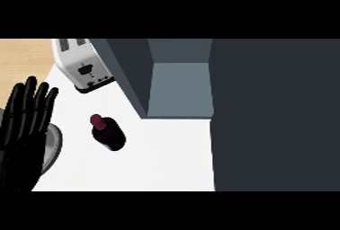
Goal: Pick up the wine, place it into the cabinet and close the cabinet
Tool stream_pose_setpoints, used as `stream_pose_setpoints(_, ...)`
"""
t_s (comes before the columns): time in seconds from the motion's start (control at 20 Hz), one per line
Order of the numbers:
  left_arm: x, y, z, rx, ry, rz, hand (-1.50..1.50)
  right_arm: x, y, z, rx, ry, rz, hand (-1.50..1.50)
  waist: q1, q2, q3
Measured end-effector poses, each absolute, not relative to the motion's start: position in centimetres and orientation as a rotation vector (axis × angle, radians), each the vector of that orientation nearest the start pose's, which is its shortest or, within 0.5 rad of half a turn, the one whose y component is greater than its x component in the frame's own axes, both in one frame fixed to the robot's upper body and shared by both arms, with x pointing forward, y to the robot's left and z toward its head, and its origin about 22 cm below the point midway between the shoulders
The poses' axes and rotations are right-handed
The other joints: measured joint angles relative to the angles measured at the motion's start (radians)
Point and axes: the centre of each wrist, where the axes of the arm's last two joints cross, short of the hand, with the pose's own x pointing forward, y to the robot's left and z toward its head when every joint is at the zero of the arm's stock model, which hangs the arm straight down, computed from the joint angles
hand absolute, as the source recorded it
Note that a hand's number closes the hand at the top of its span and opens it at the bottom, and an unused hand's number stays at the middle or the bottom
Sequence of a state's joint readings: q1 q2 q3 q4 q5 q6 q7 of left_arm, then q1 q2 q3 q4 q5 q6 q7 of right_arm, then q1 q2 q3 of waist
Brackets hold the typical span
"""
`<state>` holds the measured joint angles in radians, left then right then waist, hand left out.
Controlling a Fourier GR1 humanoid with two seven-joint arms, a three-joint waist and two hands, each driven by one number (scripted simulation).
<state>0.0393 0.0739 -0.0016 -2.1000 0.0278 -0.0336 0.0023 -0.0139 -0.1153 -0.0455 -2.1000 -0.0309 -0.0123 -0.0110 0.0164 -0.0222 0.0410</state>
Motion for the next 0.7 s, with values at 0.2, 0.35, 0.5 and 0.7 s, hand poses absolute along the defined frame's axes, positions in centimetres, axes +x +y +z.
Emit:
stream_pose_setpoints(0.2,21.3,23.6,12.6,0.209,-2.089,-0.083,-1.5,19.8,-25.0,12.9,-0.06,-2.137,0.072,-1.5,-0.02,0.013,-0.025)
stream_pose_setpoints(0.35,22.5,23.0,12.6,0.346,-2.082,-0.007,-1.5,19.3,-25.0,12.6,0.009,-2.105,0.116,-1.5,-0.033,0.02,-0.033)
stream_pose_setpoints(0.5,23.9,21.7,12.3,0.315,-2.025,0.149,-1.5,18.7,-24.4,12.2,0.148,-2.011,0.19,-1.5,-0.041,0.023,-0.037)
stream_pose_setpoints(0.7,25.9,18.6,12.5,0.286,-1.985,0.247,-1.5,17.3,-24.6,12.9,0.228,-1.946,0.228,-1.5,-0.04,0.023,-0.04)
